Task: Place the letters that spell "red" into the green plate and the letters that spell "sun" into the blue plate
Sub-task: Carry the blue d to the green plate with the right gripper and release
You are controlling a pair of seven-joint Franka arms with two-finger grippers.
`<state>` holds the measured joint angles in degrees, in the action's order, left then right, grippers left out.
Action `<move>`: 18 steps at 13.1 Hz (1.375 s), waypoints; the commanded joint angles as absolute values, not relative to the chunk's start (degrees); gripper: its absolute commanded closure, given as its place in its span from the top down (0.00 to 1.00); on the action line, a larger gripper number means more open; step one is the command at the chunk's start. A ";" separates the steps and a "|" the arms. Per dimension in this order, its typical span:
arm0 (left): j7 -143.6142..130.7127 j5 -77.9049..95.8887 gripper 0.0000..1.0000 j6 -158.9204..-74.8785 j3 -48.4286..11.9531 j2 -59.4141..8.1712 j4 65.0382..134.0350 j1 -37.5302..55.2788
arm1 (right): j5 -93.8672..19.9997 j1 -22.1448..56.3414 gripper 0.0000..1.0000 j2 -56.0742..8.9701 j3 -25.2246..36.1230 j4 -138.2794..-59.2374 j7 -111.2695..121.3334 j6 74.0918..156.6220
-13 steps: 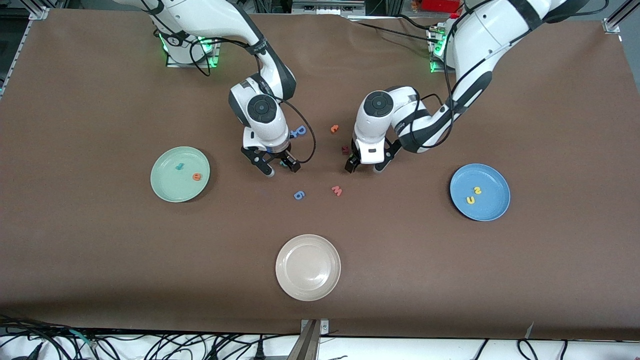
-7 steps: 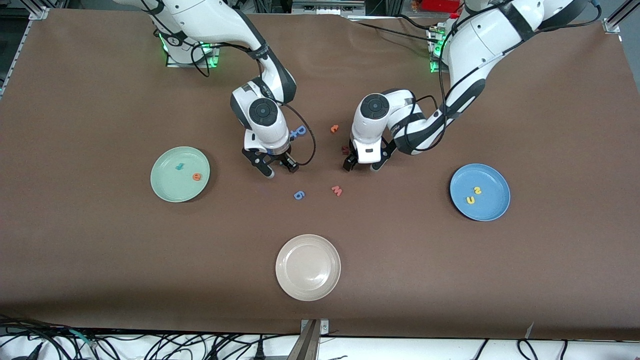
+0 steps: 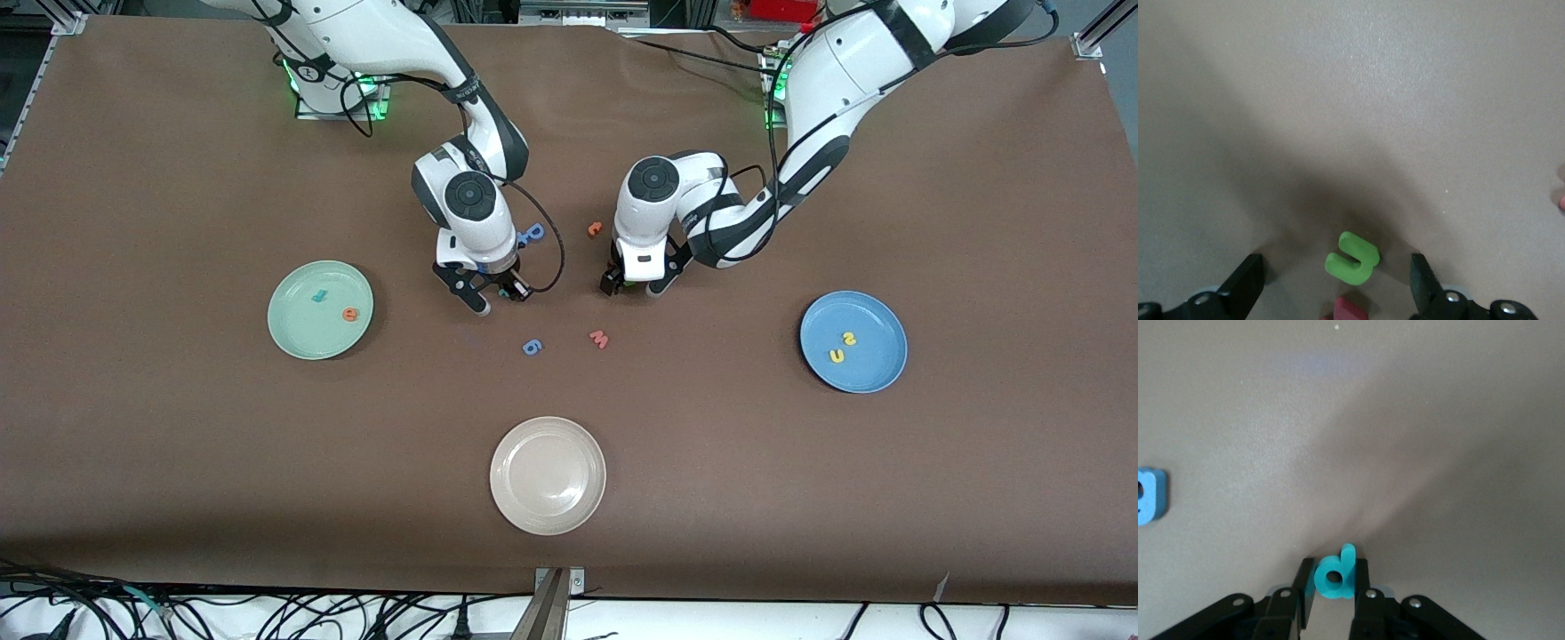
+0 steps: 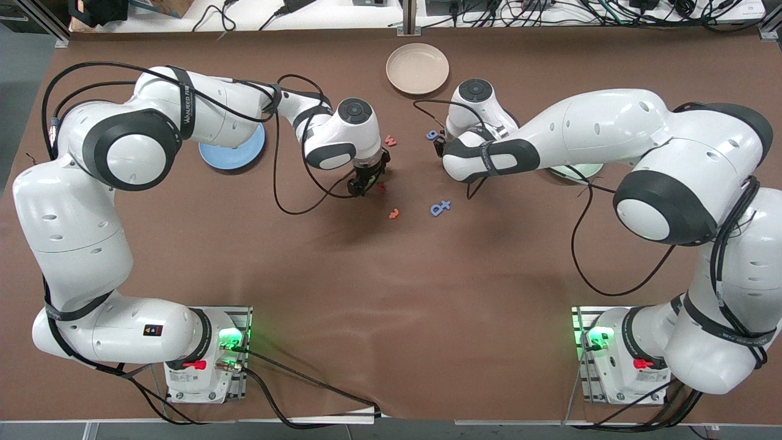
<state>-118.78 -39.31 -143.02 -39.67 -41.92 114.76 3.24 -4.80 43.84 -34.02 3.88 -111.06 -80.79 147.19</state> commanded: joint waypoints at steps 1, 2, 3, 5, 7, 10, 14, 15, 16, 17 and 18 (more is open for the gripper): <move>-120.23 -40.61 0.66 -142.74 -39.46 -42.28 113.99 3.69 | -4.75 44.74 0.13 -31.74 6.58 -111.18 -78.42 146.44; -120.23 -40.69 0.56 -142.56 -39.46 -42.28 113.99 3.69 | -4.75 44.74 0.13 -30.51 7.72 -111.09 -75.27 143.21; -120.15 -40.78 0.52 -142.56 -39.46 -42.28 113.91 3.69 | -4.83 44.74 0.13 -29.37 9.21 -110.92 -70.45 139.87; -120.06 -40.87 0.46 -142.56 -39.46 -42.28 113.99 3.69 | -4.83 44.65 0.13 -26.99 12.55 -111.01 -61.39 135.11; -119.80 -41.22 0.46 -142.56 -39.38 -42.28 113.99 3.60 | -4.83 44.65 0.13 -25.06 16.50 -111.09 -52.95 129.31; -119.44 -41.31 0.47 -142.56 -39.02 -42.28 114.08 3.60 | -4.83 44.56 0.13 -22.59 22.48 -113.89 -41.44 124.55; -117.34 -41.40 0.50 -142.38 -38.94 -42.28 114.17 3.34 | -5.97 43.69 0.15 -21.88 32.77 -119.78 -18.34 123.31; -116.99 -41.40 0.50 -142.03 -38.94 -42.28 114.17 3.34 | -6.06 42.29 0.15 -22.15 33.22 -120.66 -14.71 123.57; -116.55 -41.40 0.50 -141.94 -38.94 -42.28 114.17 3.25 | -6.06 40.54 0.15 -22.58 33.22 -120.67 -12.85 123.57; -116.02 -41.40 0.50 -141.94 -38.94 -42.28 114.17 3.16 | -6.06 39.73 0.17 -23.11 33.22 -120.67 -11.18 123.57; -115.67 -41.40 0.50 -141.60 -38.94 -42.28 114.17 3.08 | -6.06 38.77 0.17 -23.64 33.22 -120.59 -10.03 123.66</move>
<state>-116.86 -39.32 -142.89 -39.79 -41.72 113.76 3.27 -4.97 39.68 -23.80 33.46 -119.85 -13.13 123.15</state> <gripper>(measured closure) 0.498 0.727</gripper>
